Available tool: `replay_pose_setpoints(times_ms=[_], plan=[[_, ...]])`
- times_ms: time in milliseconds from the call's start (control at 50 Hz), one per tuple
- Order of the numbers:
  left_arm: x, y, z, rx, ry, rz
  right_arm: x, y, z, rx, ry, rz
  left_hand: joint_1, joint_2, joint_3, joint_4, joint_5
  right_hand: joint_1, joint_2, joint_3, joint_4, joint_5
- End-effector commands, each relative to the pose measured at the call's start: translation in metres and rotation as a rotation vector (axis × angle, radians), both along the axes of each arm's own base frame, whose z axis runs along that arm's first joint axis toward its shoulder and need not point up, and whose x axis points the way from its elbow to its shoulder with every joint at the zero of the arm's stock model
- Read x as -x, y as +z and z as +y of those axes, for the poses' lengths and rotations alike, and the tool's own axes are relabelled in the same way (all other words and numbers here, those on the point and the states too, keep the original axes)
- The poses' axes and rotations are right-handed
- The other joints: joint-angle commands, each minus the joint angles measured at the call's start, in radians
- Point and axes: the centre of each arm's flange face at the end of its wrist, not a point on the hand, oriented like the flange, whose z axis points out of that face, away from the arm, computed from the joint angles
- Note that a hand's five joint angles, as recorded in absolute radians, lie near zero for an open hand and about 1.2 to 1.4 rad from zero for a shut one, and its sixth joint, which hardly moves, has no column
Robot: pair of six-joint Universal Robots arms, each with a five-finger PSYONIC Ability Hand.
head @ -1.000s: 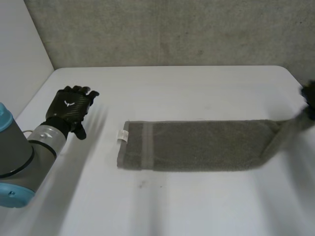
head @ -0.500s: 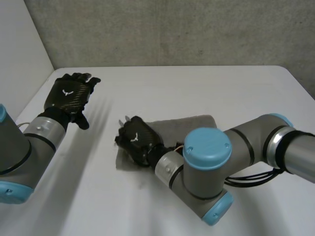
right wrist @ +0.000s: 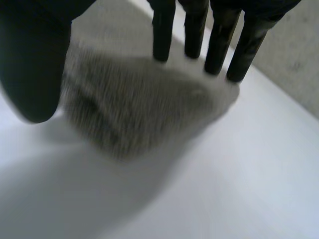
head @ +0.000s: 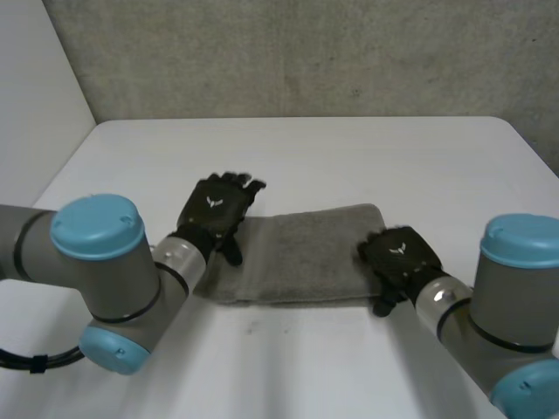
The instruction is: Fold the towel.
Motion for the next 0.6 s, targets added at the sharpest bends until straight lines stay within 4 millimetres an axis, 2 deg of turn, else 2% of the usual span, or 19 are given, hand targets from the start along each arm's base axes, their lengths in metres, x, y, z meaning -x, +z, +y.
replay_pose_setpoints(times_ms=[20,60,80,140,180,200,220,260,280,300,320,360,380,420,440,460,480,520,600], plan=[[-0.012,-0.019,0.007,-0.028,0.044,-0.116,0.016,-0.009,-0.010,0.043,-0.043,0.014,0.019,0.019,0.020,0.020,0.008,1.036,1.037,1.039,1.050,1.045],[-0.016,-0.017,0.009,-0.029,0.050,-0.118,0.016,-0.005,-0.014,0.085,-0.048,0.013,0.019,0.019,0.020,0.020,0.008,1.038,1.039,1.041,1.052,1.047],[-0.017,-0.008,0.012,-0.014,0.049,-0.108,0.014,0.000,-0.018,0.134,-0.048,0.014,0.016,0.016,0.017,0.017,0.005,1.038,1.039,1.041,1.052,1.047],[-0.020,-0.001,0.016,-0.001,0.051,-0.099,0.012,0.009,-0.024,0.188,-0.051,0.014,0.014,0.013,0.014,0.014,0.002,1.038,1.039,1.041,1.052,1.047],[-0.024,0.014,0.021,0.024,0.056,-0.080,0.002,0.039,-0.036,0.321,-0.041,0.000,0.014,0.013,0.014,0.014,0.002,1.038,1.039,1.041,1.052,1.047],[-0.024,0.014,0.021,0.024,0.056,-0.080,0.002,0.040,-0.036,0.321,-0.041,0.000,0.014,0.013,0.014,0.014,0.002,1.038,1.039,1.041,1.052,1.047],[-0.026,0.021,0.023,0.037,0.060,-0.072,-0.010,0.054,-0.036,0.366,-0.017,-0.018,0.014,0.013,0.014,0.014,0.002,1.038,1.039,1.041,1.052,1.047],[-0.030,0.027,0.024,0.048,0.070,-0.066,-0.057,0.073,-0.013,0.435,0.119,-0.066,0.011,0.010,0.011,0.011,-0.001,1.038,1.039,1.041,1.052,1.047],[-0.035,0.030,0.024,0.050,0.082,-0.065,-0.057,0.073,-0.013,0.435,0.120,-0.067,0.011,0.010,0.011,0.011,-0.001,1.038,1.039,1.041,1.052,1.047],[-0.040,0.035,0.023,0.059,0.098,-0.066,-0.081,0.074,0.002,0.442,0.192,-0.083,0.008,0.007,0.008,0.008,-0.003,1.038,1.039,1.041,1.052,1.047],[-0.040,0.035,0.023,0.059,0.099,-0.066,-0.081,0.074,0.002,0.442,0.193,-0.083,0.008,0.007,0.008,0.008,-0.004,1.038,1.039,1.041,1.052,1.047],[-0.052,0.043,0.020,0.065,0.137,-0.061,-0.115,0.070,0.025,0.434,0.315,-0.073,0.008,0.007,0.008,0.008,-0.004,1.038,1.039,1.041,1.052,1.047],[-0.053,0.043,0.020,0.065,0.138,-0.061,-0.115,0.070,0.025,0.434,0.316,-0.073,0.008,0.007,0.008,0.008,-0.004,1.038,1.039,1.041,1.052,1.047],[-0.068,0.050,0.014,0.071,0.193,-0.059,-0.138,0.052,0.046,0.402,0.425,-0.017,0.008,0.007,0.008,0.008,-0.004,1.038,1.039,1.041,1.052,1.047],[-0.068,0.050,0.014,0.071,0.193,-0.059,-0.138,0.052,0.046,0.402,0.425,-0.017,0.008,0.007,0.008,0.008,-0.004,1.038,1.039,1.041,1.052,1.047],[-0.075,0.055,0.011,0.078,0.224,-0.056,-0.145,0.038,0.055,0.380,0.483,0.018,0.005,0.004,0.005,0.005,-0.006,1.038,1.039,1.041,1.052,1.047],[-0.075,0.055,0.011,0.078,0.224,-0.056,-0.145,0.038,0.055,0.380,0.483,0.018,0.005,0.004,0.005,0.005,-0.006,1.038,1.039,1.041,1.052,1.047],[-0.090,0.062,0.004,0.094,0.292,-0.049,-0.155,0.014,0.077,0.342,0.624,0.059,0.005,0.004,0.005,0.005,-0.006,1.038,1.039,1.041,1.052,1.047],[-0.097,0.069,-0.001,0.113,0.320,-0.037,-0.158,0.002,0.086,0.316,0.690,0.061,0.002,0.002,0.002,0.002,-0.009,1.038,1.039,1.041,1.052,1.047]])
